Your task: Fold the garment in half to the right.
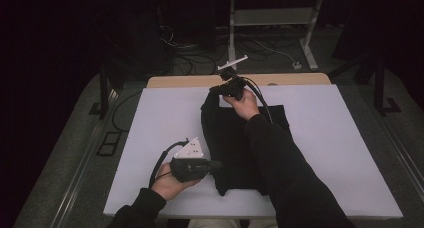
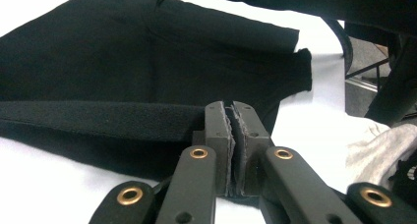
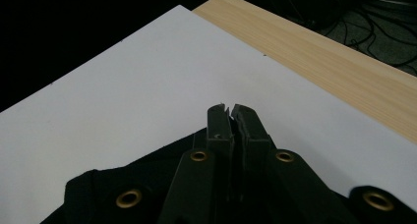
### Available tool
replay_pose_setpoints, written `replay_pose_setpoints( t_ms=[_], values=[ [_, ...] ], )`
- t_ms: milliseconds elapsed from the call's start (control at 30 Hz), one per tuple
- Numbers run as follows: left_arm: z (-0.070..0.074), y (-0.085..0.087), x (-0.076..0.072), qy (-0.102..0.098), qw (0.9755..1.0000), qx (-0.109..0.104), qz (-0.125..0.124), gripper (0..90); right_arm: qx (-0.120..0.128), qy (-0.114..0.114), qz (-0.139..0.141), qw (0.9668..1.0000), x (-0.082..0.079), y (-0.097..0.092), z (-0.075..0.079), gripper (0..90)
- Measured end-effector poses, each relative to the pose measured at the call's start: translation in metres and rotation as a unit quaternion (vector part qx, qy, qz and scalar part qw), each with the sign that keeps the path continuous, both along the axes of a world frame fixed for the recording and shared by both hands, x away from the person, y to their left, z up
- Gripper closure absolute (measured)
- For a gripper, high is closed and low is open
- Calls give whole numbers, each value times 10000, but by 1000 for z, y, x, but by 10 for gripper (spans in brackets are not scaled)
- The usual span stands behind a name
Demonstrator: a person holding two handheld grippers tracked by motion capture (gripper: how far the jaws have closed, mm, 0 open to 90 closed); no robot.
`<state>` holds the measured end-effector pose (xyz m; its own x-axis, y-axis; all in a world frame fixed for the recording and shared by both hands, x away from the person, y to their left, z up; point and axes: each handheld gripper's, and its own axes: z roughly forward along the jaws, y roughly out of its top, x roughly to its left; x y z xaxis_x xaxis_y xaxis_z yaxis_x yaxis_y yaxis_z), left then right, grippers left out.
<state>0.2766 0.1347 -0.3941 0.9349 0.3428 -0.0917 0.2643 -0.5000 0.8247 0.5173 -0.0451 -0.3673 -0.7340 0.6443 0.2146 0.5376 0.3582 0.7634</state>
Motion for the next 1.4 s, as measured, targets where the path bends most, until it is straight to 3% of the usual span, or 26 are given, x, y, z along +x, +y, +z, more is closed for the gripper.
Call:
replay_pose_setpoints(
  t_ms=[833,1400],
  values=[
    [2,-43,5,-20,9993,1,-376,849,161,88,-451,9988,-7,-60,-2,849],
    [8,-67,10,-57,9983,-18,-577,848,198,49,-624,9978,-10,-88,4,848]
  ],
)
